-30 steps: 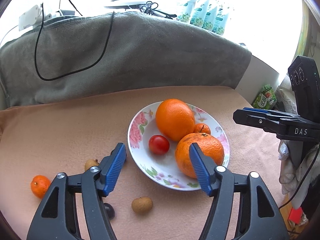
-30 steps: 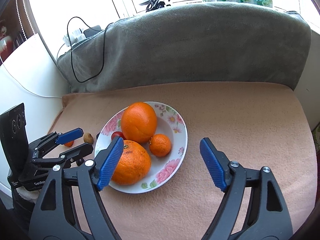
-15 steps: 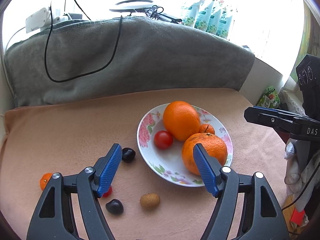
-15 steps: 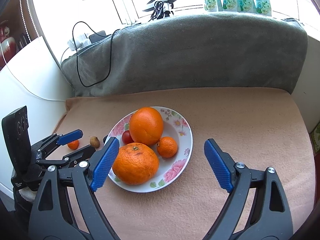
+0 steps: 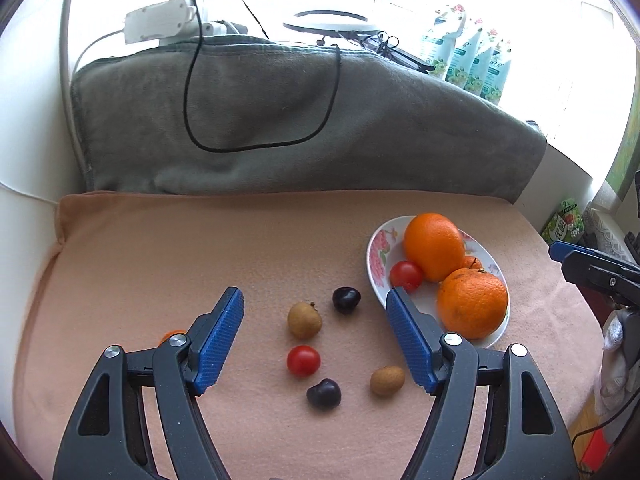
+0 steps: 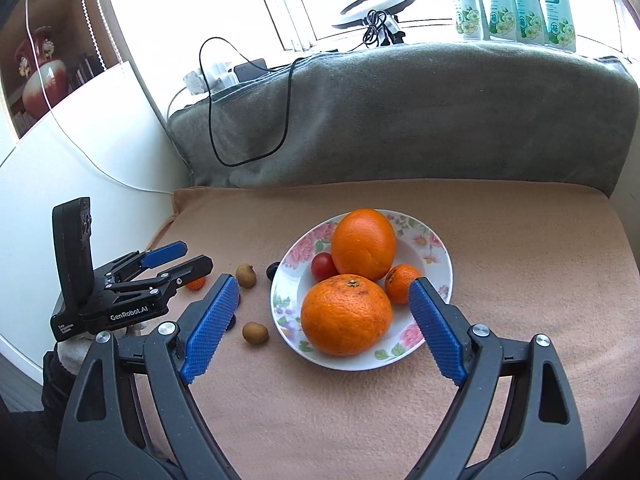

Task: Organize fruits
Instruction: 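Move the right tool back to the red cherry tomato on the blanket, then close the right tool on the red cherry tomato and lift it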

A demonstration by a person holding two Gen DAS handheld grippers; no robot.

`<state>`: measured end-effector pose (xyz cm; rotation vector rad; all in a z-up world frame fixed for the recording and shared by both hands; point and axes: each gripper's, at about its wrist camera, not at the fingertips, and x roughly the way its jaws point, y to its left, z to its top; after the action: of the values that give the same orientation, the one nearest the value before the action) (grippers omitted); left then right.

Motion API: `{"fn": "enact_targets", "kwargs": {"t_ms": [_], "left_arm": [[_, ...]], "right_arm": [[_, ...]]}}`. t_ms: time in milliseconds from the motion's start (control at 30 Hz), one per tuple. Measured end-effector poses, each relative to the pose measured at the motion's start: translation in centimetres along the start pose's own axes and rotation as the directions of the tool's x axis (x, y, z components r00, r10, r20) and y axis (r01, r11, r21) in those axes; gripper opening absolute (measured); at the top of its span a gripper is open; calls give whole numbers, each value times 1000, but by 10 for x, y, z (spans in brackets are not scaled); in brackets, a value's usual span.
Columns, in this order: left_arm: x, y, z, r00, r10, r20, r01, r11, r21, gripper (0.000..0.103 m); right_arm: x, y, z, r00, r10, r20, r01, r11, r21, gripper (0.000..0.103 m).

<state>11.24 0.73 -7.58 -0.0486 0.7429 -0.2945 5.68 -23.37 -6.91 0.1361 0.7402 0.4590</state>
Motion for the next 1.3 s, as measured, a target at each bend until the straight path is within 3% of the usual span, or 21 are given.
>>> {"fn": "enact_targets", "kwargs": {"t_ms": [333,733,833,967,1033,1300], "left_arm": [[-12,55,-10,997,74,0,-73,993,-97,74],[-9,90,-32,997,76,-30,-80,985,-152,74],[-4,95,-35,997,59,-39,-65,984,-165,73],[1,95,-39,998,41,-53,-49,985,-163,68],[4,95,-41,998,33,-60,-43,986,-160,66],[13,103,-45,997,7,-78,-21,984,-176,59]], "right_arm": [[19,54,-13,998,47,-44,-52,988,-144,89],[67,90,-17,988,74,-133,-98,978,-185,89],[82,99,-17,984,72,-161,-105,974,-201,79],[101,111,-20,979,53,-195,-99,968,-231,76],[112,116,-22,975,39,-219,-94,965,-246,66],[155,128,-25,955,-24,-294,-61,960,-275,48]]}}
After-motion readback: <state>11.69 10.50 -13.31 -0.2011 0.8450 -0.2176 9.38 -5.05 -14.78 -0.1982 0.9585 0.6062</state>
